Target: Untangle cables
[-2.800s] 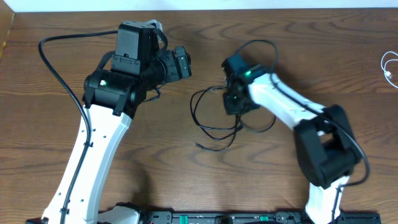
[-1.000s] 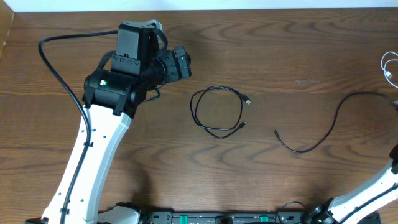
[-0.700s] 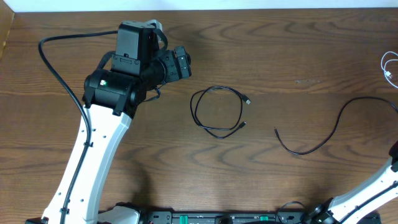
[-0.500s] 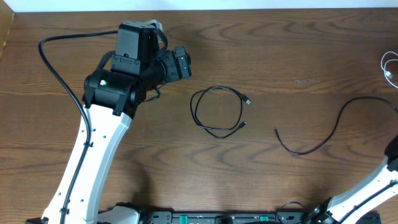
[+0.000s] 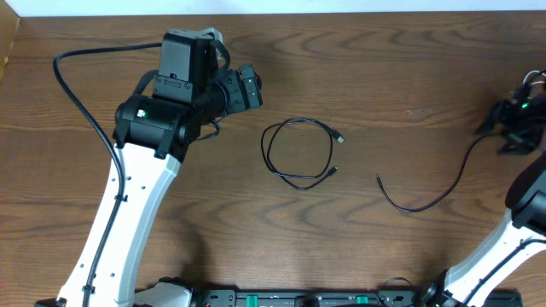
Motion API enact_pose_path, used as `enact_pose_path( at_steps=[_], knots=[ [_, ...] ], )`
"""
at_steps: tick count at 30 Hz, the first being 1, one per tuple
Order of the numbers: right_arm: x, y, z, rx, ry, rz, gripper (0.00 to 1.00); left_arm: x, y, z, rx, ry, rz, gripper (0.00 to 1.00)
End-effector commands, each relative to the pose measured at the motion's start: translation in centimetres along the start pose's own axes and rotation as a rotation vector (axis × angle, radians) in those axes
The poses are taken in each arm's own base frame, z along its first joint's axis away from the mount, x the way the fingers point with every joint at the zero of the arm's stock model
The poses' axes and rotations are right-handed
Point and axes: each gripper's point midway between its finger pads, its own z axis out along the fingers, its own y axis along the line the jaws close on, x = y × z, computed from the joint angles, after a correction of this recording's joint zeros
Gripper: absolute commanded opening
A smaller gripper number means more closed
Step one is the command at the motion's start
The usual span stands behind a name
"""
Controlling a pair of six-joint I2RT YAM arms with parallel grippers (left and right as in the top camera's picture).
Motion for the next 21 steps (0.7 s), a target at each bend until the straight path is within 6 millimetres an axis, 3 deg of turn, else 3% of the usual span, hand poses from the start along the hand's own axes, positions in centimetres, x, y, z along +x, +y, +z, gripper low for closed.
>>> enact_pose_path(
  at_steps=[1, 7, 11, 15, 21],
  knots=[
    [1.4, 1.2, -0.4, 0.002, -0.064, 0.04, 0.63, -0.2, 0.2, -0.2, -0.009, -0.008, 0.015, 0.93],
    [5.6, 2.6, -1.0, 0.025, -0.242, 0.026, 0.66, -0.1, 0.3, 0.0, -0.012, -0.003, 0.014, 0.93],
    [8.7, 3.0, -0.2, 0.017, -0.326, -0.004, 0.65, -0.1, 0.3, 0.0, -0.013, -0.002, 0.014, 0.93],
    [10.7, 2.2, 2.4, 0.035, -0.31, -0.011, 0.56, -0.1, 0.3, 0.0, -0.013, -0.001, 0.014, 0.93],
    [12.1, 0.8, 6.8, 0.061, -0.214, 0.017, 0.55, -0.1, 0.3, 0.1, -0.013, -0.001, 0.014, 0.93]
  ],
)
